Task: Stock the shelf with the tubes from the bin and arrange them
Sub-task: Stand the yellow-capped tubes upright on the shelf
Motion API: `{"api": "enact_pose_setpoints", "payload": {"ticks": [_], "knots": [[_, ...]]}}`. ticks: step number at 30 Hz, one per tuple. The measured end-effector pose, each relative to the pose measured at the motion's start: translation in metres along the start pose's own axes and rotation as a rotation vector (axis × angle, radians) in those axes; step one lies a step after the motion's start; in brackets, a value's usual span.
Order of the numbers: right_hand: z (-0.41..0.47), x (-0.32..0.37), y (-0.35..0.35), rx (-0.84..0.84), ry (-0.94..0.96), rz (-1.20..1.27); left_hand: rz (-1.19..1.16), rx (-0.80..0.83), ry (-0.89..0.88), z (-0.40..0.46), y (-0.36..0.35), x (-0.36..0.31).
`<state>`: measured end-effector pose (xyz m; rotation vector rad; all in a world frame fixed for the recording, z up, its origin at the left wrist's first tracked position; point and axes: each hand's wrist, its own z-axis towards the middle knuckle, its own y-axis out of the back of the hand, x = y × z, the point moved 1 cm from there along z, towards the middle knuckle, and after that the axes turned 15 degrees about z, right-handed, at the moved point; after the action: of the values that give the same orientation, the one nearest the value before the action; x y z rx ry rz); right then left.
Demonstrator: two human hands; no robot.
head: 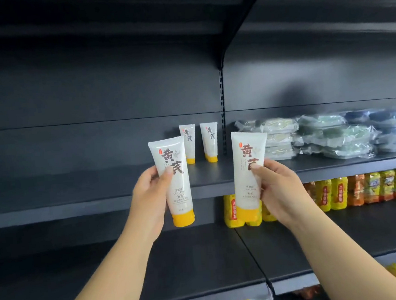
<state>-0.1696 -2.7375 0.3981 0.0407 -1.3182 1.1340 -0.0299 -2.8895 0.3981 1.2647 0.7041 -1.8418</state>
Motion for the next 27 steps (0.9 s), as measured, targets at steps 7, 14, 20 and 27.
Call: {"api": "enact_pose_setpoints", "payload": {"ticks": [7, 14, 20, 27], "knots": [[0.131, 0.005, -0.009, 0.070, 0.078, -0.006, 0.053, 0.018, -0.056, 0.120, -0.014, 0.004], [0.211, -0.009, -0.003, 0.083, 0.085, -0.127, 0.015, 0.094, -0.035, 0.201, -0.048, 0.014], [0.260, -0.026, 0.006, 0.047, -0.006, -0.293, 0.058, 0.162, -0.011, 0.247, -0.072, 0.024], [0.302, -0.037, 0.014, -0.020, -0.121, -0.224, 0.210, 0.163, 0.091, 0.280, -0.085, 0.042]]}}
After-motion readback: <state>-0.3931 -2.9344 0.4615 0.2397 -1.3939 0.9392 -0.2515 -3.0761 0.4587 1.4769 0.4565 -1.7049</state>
